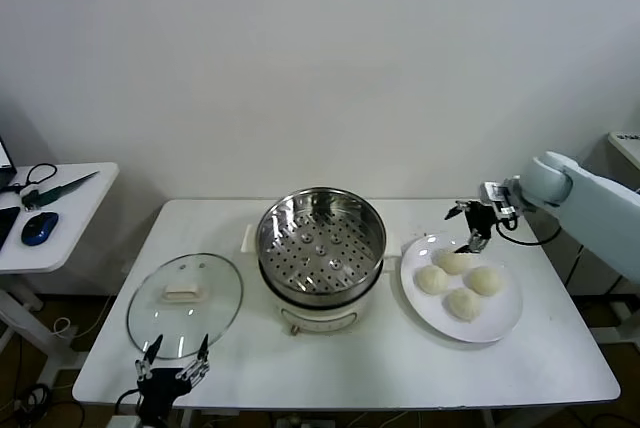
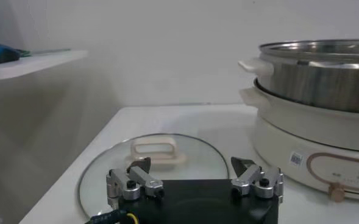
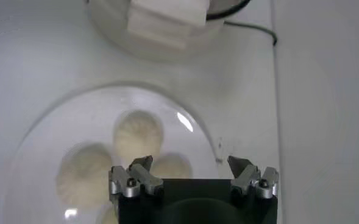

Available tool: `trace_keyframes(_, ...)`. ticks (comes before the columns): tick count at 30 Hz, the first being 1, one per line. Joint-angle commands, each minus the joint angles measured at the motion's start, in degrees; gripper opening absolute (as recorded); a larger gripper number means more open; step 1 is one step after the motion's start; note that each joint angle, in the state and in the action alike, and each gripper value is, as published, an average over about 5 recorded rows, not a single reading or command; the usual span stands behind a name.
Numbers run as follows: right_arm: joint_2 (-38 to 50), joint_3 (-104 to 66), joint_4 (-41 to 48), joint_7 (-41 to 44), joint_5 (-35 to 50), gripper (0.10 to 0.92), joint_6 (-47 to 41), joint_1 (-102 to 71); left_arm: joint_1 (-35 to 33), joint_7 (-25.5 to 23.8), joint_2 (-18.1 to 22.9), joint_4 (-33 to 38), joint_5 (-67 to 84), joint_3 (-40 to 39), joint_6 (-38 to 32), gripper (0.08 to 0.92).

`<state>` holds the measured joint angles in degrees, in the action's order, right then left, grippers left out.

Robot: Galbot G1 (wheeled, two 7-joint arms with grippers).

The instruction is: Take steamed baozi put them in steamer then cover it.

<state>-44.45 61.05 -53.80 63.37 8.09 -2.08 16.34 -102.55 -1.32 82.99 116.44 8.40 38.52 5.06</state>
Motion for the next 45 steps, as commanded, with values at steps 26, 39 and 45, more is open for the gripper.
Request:
trace_keyframes(26, -11.15, -7.55, 17.07, -0.91, -7.19, 0.821, -2.20, -10.68, -0.69, 0.21, 0.37, -0.92, -0.41, 0.07, -0.21, 0.823)
trace_keyframes(39, -11.73, -8.35, 17.59, -1.73, -7.26, 0.728, -0.96, -10.61, -0.66, 0.44, 0.25, -0.82, -0.43, -0.04, -0.16, 0.823)
trace_keyframes(45, -11.00, -7.42, 15.85, -1.03, -5.99, 0.713, -0.01, -9.47, -0.92, 0.93, 0.26, -0.69, -0.49, -0.07, -0.13, 0.823)
